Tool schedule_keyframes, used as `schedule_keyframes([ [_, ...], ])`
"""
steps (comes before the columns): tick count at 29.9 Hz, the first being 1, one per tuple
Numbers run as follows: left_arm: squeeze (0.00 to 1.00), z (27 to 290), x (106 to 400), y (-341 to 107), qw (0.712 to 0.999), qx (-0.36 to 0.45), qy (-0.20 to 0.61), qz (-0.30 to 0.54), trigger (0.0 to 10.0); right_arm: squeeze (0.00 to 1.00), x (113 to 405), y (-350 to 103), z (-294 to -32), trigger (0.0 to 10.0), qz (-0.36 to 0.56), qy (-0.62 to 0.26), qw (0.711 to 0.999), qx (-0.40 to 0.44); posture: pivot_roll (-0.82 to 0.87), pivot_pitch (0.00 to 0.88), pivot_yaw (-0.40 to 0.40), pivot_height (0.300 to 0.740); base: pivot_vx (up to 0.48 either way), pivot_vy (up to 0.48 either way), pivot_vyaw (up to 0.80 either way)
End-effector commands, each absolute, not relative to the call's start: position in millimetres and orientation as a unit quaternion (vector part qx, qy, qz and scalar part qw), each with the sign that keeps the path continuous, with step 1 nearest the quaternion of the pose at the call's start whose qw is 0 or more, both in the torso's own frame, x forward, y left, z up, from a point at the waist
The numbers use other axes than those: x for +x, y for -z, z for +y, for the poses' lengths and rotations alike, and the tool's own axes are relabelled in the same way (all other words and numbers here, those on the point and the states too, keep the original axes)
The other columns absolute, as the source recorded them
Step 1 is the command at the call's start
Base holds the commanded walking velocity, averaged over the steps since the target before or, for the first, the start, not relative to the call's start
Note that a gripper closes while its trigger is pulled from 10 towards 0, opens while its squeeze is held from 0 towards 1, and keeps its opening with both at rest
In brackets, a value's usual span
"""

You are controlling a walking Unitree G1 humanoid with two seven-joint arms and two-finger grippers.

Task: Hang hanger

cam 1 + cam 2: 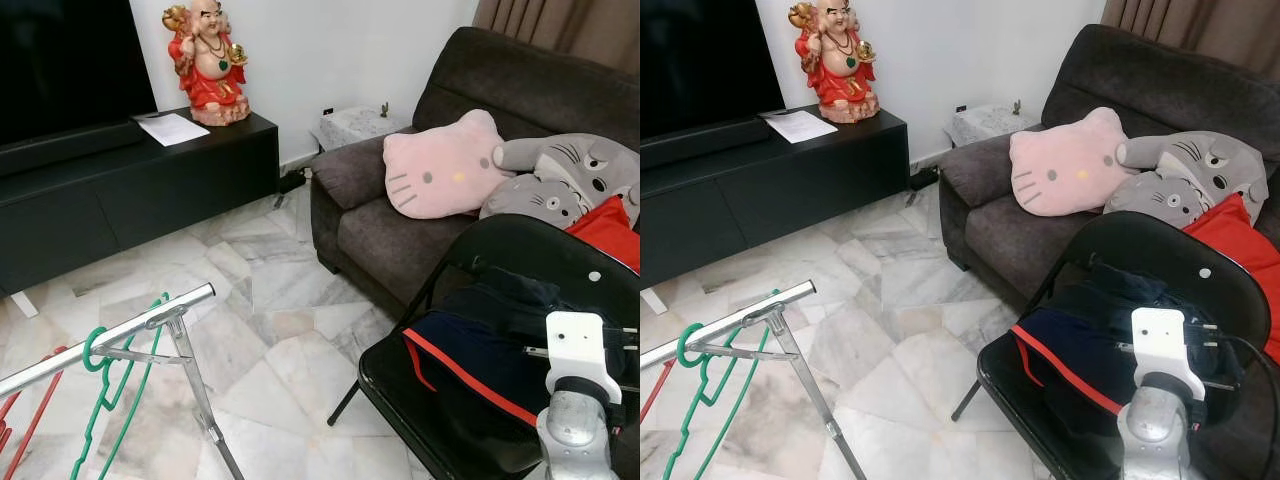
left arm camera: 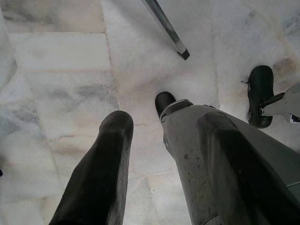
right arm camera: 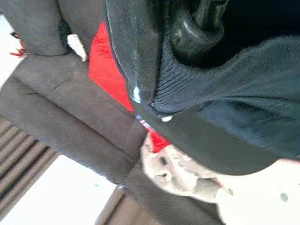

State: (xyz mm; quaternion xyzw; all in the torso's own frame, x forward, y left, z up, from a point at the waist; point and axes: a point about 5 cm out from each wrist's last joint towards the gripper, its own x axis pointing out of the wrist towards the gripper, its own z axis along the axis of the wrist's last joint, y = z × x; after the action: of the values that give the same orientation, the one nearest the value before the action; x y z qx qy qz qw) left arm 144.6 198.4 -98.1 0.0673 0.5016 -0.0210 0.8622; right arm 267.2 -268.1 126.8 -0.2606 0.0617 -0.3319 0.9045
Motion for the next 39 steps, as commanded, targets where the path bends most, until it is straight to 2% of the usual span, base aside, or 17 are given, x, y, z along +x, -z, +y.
schedule_keyframes([
  [1, 0.0, 197, 134, 102, 0.85, 0.072, 0.033, 0.52, 10.0, 0.0, 269, -141, -277, 0.0, 0.033, 0.359, 0.897, -0.257, -0.05, 0.004, -0.025, 0.74, 0.0, 0.0, 0.0],
  [9, 0.0, 197, 135, 102, 0.85, 0.073, 0.035, 0.52, 10.0, 0.0, 283, -189, -290, 0.0, -0.055, 0.399, 0.881, -0.247, -0.05, 0.0, -0.022, 0.74, 0.0, 0.0, 0.0],
  [20, 0.0, 197, 135, 102, 0.851, 0.073, 0.035, 0.519, 10.0, 0.0, 298, -224, -306, 0.0, -0.108, 0.425, 0.865, -0.242, -0.05, 0.0, -0.016, 0.74, 0.0, 0.0, 0.0],
  [30, 0.0, 198, 136, 101, 0.851, 0.075, 0.034, 0.519, 10.0, 0.0, 315, -294, -311, 0.0, -0.218, 0.452, 0.838, -0.216, -0.05, 0.0, -0.002, 0.74, 0.0, 0.0, 0.0],
  [34, 0.0, 199, 137, 101, 0.851, 0.075, 0.033, 0.518, 10.0, 0.0, 315, -340, -303, 0.0, -0.301, 0.44, 0.825, -0.186, -0.06, 0.0, 0.005, 0.74, 0.0, 0.0, 0.0],
  [37, 0.0, 199, 137, 101, 0.851, 0.076, 0.032, 0.518, 10.0, 0.0, 313, -371, -288, 0.0, -0.369, 0.39, 0.831, -0.146, -0.06, 0.0, 0.007, 0.74, 0.0, 0.0, 0.0],
  [38, 0.0, 200, 137, 101, 0.851, 0.077, 0.032, 0.518, 10.0, 0.0, 306, -398, -269, 0.0, -0.427, 0.345, 0.823, -0.148, -0.06, 0.0, 0.009, 0.74, 0.0, 0.0, 0.0],
  [39, 0.0, 200, 137, 101, 0.851, 0.077, 0.032, 0.518, 10.0, 0.0, 303, -407, -260, 0.0, -0.448, 0.323, 0.821, -0.144, -0.07, 0.0, 0.011, 0.74, 0.0, 0.0, 0.0],
])
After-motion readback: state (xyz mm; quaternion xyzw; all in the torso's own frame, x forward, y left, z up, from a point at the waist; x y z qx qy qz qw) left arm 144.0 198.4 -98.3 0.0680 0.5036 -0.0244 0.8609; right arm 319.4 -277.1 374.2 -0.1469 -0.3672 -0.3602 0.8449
